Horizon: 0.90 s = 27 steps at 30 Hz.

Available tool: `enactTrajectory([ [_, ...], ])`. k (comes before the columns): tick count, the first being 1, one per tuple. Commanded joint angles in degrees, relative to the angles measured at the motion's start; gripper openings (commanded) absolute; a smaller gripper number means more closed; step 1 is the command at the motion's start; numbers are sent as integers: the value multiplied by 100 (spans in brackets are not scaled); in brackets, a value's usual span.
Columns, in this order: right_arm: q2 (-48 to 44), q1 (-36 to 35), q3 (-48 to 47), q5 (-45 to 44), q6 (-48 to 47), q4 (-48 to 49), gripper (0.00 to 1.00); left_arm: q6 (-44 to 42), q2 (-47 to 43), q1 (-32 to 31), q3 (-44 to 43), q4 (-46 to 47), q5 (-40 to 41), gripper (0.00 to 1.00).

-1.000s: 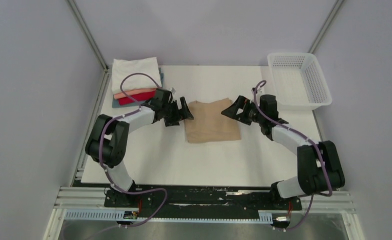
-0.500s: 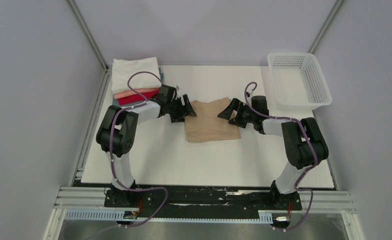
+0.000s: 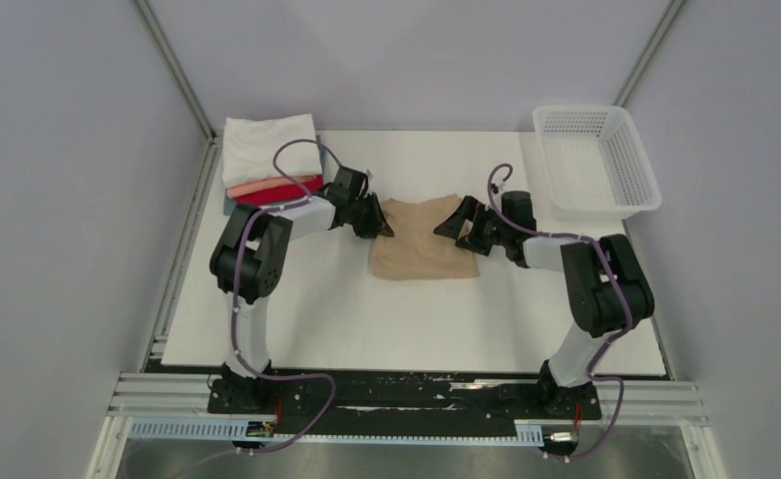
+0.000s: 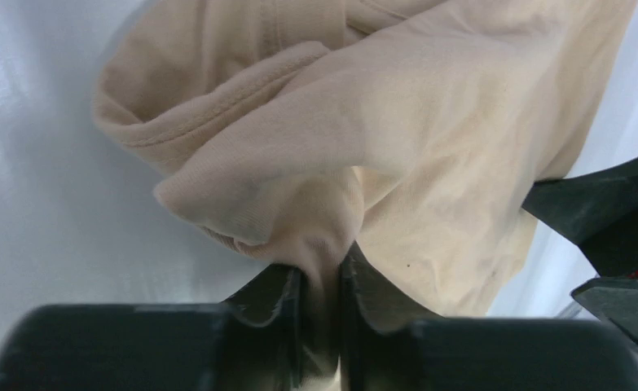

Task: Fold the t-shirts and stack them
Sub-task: Put the neatly folded tshirt into the corner of the board with the left arm

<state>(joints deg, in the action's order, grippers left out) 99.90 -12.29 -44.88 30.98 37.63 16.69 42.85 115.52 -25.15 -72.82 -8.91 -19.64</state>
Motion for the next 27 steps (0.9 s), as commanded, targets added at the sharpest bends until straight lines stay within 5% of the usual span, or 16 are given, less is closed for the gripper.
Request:
enactTrajectory([
  [1,6,-6,117,-62,-150,-373,100,-385,519,-205,-549,-683,601,8],
  [3,-183,-7,-27,-5,-155,-455,100,-667,626,-215,-872,-976,801,0],
  [9,-1291,-4,-253,-613,-488,-1069,100,-1721,212,-212,-1284,-1263,1779,0],
  [13,-2208,-3,23,-1273,-684,-1398,100,-2866,257,-205,-1856,-1378,3560,0],
  [19,-3440,-1,346,-2193,-979,-1962,100,-4469,467,-196,-2295,-660,5061,0],
  [27,-4020,10,532,-2661,-1132,-2115,100,-5634,530,206,-2870,-157,4936,0],
])
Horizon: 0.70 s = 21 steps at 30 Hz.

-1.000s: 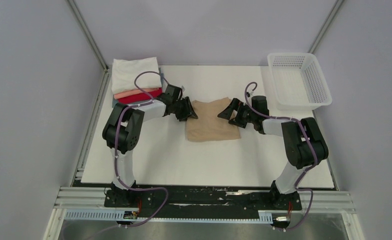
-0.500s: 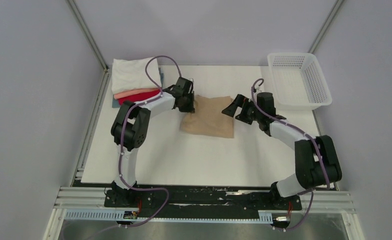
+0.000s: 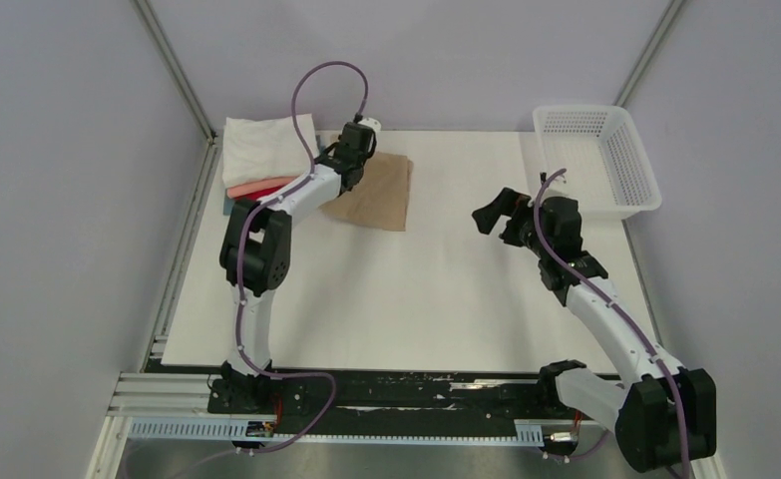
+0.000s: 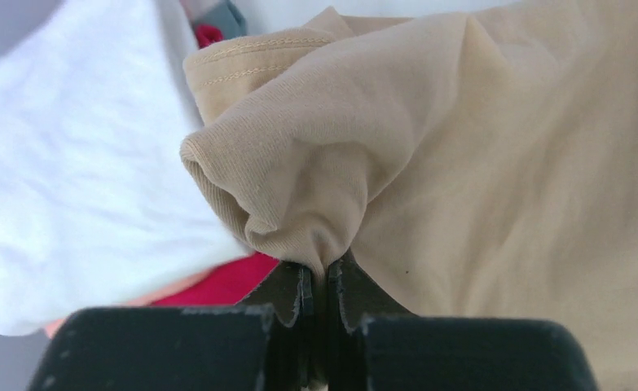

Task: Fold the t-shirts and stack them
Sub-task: Put the neatly folded tshirt into the corner of the board with the left arm

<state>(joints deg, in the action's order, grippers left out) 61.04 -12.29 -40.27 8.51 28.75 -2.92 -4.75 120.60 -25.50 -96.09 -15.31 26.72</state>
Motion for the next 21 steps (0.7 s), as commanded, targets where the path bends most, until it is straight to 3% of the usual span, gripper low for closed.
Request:
enactTrajectory([
  [1,-143,9,72,-466,-278,-165,100,-1079,-2,314,-595,557,266,0],
  [7,11,12,47,-657,-454,-254,100,-1985,-252,592,-762,952,187,0],
  [10,153,17,27,-784,-491,-285,100,-1905,-402,708,-1153,603,-16,0],
  [21,264,96,-62,-1589,-515,-586,100,-1946,-1205,822,-1168,811,-400,0],
])
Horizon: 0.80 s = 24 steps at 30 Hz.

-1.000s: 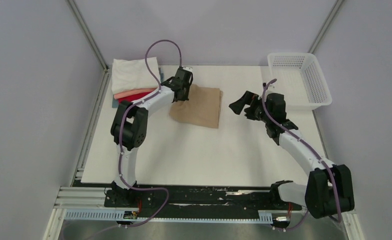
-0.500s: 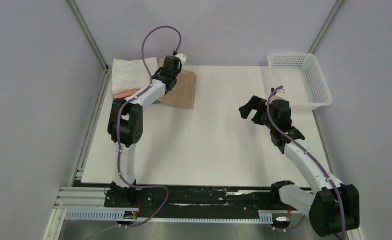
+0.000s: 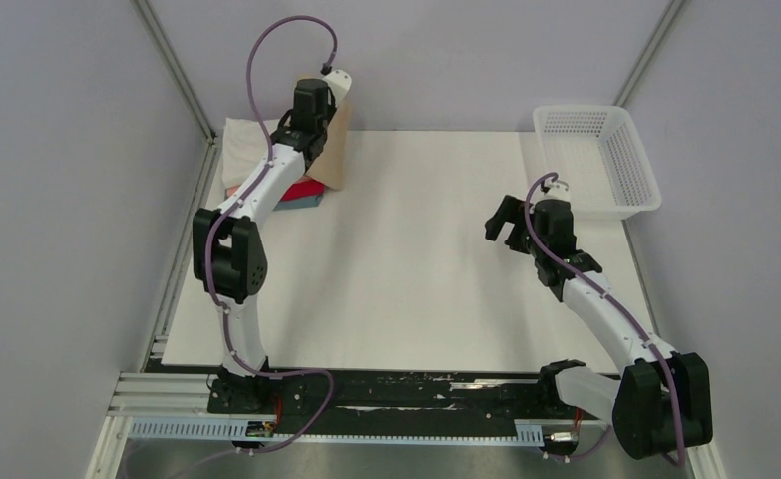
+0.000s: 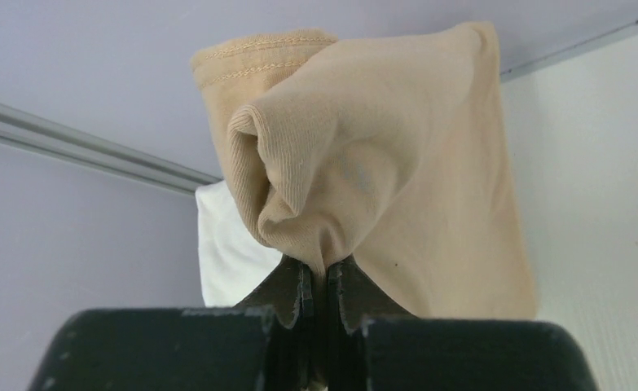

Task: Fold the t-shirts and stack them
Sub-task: Put the neatly folded tshirt into the corner of the board with the left arm

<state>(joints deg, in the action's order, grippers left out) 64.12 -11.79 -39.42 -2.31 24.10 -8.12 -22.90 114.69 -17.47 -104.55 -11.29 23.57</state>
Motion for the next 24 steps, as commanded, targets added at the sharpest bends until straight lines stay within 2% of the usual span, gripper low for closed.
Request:
enactTrajectory([
  [1,-81,59,-136,-633,-46,-96,100,-120,-650,17,-325,375,-114,0],
  [4,-246,89,-87,-902,-39,-146,100,-103,-823,16,-274,381,-240,0],
  [8,-409,115,-25,-1091,-50,-153,100,-98,-832,39,-540,327,-14,0],
  [24,-382,120,-35,-1147,16,-215,100,119,-843,286,-839,106,-133,0],
])
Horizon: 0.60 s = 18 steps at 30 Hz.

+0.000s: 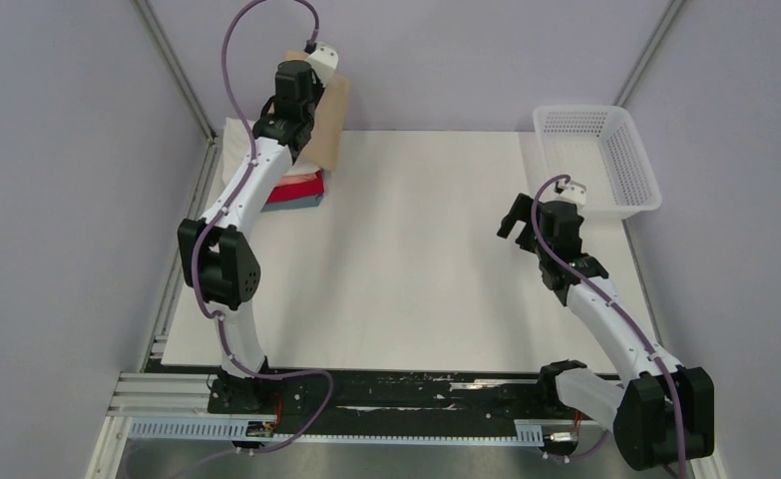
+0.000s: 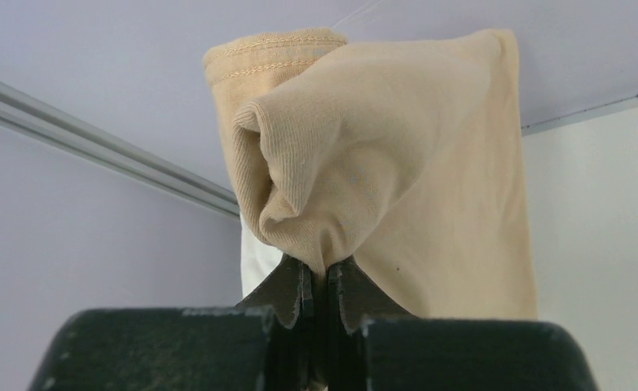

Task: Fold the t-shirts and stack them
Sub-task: Put the neatly folded tshirt into the corner of the board with the left arm

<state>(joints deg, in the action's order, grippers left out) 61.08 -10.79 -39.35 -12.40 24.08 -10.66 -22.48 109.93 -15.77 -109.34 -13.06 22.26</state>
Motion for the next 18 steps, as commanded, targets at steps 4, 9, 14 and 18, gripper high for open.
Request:
enactTrajectory([
  [4,-23,24,-70,-145,23,44,100,116,-374,211,-372,247,-12,0],
  [9,72,25,-103,-145,27,45,100,364,-510,371,-388,165,-199,0],
  [14,101,26,-112,-132,31,38,100,465,-645,432,-399,125,-390,0],
  [18,93,27,-103,-165,44,28,100,465,-727,462,-486,88,-414,0],
])
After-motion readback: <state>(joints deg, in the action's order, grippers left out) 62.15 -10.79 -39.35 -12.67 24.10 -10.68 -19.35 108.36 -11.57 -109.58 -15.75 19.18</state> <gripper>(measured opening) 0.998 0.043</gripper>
